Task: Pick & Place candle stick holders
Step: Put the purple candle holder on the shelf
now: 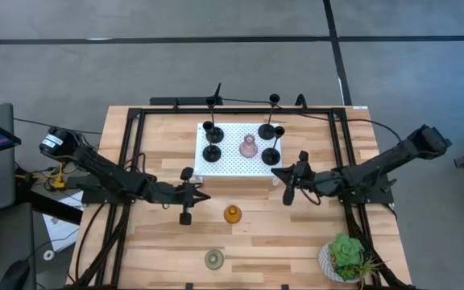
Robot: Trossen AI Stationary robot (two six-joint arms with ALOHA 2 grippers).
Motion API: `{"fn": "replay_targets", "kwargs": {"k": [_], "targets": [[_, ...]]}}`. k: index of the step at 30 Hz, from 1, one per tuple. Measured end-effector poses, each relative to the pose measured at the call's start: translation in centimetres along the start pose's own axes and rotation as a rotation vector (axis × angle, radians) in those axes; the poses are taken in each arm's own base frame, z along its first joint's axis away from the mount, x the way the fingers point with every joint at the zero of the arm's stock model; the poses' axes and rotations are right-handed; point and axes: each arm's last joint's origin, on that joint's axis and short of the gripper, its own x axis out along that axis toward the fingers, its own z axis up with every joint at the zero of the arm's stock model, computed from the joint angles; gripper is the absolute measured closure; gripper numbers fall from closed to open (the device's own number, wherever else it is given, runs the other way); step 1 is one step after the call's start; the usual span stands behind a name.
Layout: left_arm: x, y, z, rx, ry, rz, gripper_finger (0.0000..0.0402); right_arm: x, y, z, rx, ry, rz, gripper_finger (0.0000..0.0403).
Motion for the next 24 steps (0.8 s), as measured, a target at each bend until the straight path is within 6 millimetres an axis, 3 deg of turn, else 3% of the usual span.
{"fn": "replay_targets", "kwargs": {"k": [7, 13, 19, 24], "targets": [[-0.3, 0.3, 1.8, -0.018, -0.215, 0.033, 0.0396, 1.7, 0.5, -2.1, -0.059, 0.038, -0.075, 0.0403], [-0.1, 0.4, 2.4, -0.063, -0.292, 0.123, 0.0398, 2.1, 0.5, -2.2, -0.068, 0.032, -0.085, 0.0403], [2.0, -0.3, 1.4, -0.100, -0.305, 0.230, 0.0398, 1.7, 0.4, -1.6, -0.065, 0.012, -0.072, 0.0403], [5.1, -1.2, 2.0, -0.070, -0.271, 0.401, 0.0399, 1.4, 0.4, -1.2, -0.075, 0.010, -0.028, 0.0403]]}}
